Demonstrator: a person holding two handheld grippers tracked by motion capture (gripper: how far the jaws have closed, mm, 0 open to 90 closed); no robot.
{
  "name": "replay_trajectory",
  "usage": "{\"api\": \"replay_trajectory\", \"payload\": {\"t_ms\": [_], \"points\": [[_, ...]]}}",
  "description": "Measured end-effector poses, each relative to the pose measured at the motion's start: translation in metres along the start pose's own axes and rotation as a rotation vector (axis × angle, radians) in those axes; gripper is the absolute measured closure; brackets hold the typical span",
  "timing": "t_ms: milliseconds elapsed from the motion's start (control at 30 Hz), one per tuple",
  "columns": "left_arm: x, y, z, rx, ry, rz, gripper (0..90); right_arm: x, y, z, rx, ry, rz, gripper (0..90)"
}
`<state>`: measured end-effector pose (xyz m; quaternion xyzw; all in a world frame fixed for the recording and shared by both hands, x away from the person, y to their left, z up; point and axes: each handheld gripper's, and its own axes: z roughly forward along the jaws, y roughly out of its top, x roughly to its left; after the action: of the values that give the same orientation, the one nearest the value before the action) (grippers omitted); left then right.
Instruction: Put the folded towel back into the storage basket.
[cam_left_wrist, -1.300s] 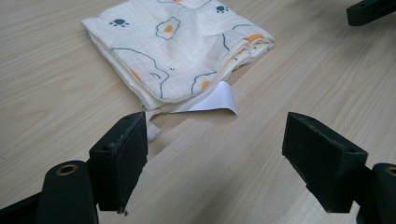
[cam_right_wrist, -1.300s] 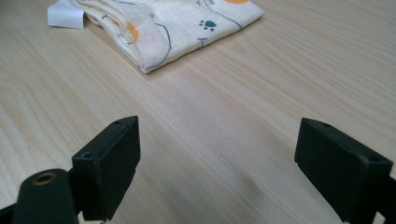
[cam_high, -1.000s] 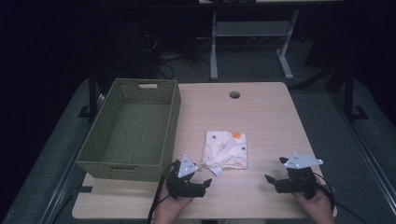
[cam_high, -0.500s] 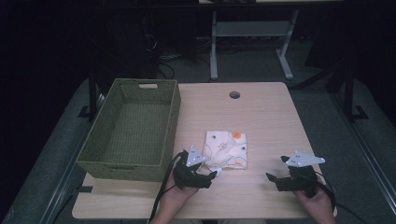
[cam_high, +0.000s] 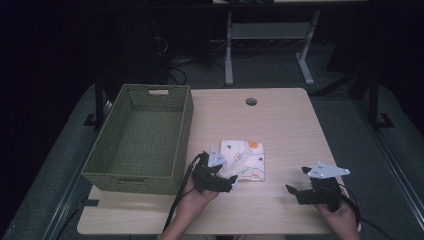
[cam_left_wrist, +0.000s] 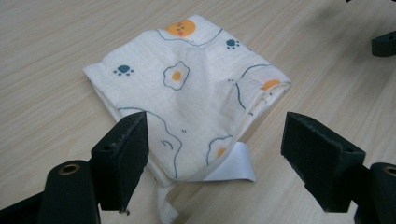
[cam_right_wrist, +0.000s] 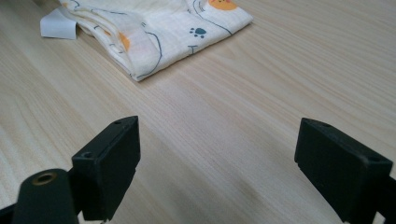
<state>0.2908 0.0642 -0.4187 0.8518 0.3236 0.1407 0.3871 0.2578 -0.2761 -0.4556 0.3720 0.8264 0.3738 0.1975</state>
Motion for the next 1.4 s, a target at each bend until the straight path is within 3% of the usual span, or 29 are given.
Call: {"api": "replay_trajectory", "payload": {"t_ms": [667, 1400], "points": [[0.009, 0.038, 0.039, 0.064, -0.002, -0.009, 24.4, 0.001, 0.001, -0.002, -0.015, 0.01, 0.003, 13.9], [0.016, 0.058, 0.076, 0.121, 0.002, -0.032, 24.6, 0.0, 0.0, -0.003, -0.018, 0.01, 0.01, 13.9]]}}
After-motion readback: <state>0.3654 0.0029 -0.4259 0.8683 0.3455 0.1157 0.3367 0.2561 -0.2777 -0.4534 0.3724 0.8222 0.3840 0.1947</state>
